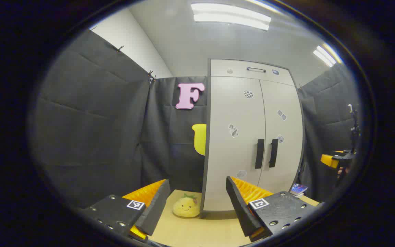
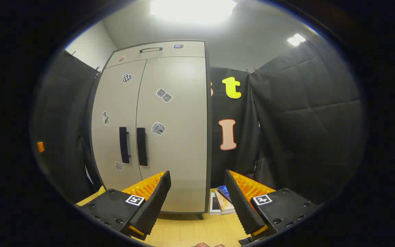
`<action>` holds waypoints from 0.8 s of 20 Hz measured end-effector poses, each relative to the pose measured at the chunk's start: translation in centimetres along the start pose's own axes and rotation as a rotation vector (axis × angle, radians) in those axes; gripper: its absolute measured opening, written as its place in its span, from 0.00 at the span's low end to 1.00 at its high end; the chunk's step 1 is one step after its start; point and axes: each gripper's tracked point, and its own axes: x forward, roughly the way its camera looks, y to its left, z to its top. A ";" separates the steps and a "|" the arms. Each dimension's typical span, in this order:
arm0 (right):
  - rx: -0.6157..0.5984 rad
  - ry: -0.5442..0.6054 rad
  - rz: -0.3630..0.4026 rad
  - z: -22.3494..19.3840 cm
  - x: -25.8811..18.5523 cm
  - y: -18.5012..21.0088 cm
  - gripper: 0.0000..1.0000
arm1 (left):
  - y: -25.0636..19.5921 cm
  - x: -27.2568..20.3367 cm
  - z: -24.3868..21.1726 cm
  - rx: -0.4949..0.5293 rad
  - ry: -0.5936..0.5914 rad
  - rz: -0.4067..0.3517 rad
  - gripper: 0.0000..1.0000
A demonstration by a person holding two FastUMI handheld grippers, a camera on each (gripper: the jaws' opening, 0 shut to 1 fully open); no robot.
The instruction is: Open the right door of the double-door shoe cabinet with the right hand, and open the left door with the left hand.
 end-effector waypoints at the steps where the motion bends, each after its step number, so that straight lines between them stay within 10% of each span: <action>1: 0.003 0.003 0.003 -0.1 0.0 0.2 0.99 | 0.0 0.0 0.0 0.010 -0.001 0.000 0.94; 16: 0.029 -0.018 0.046 1.8 0.8 1.7 0.98 | -2.0 -0.6 -0.8 0.070 -0.008 -0.028 0.94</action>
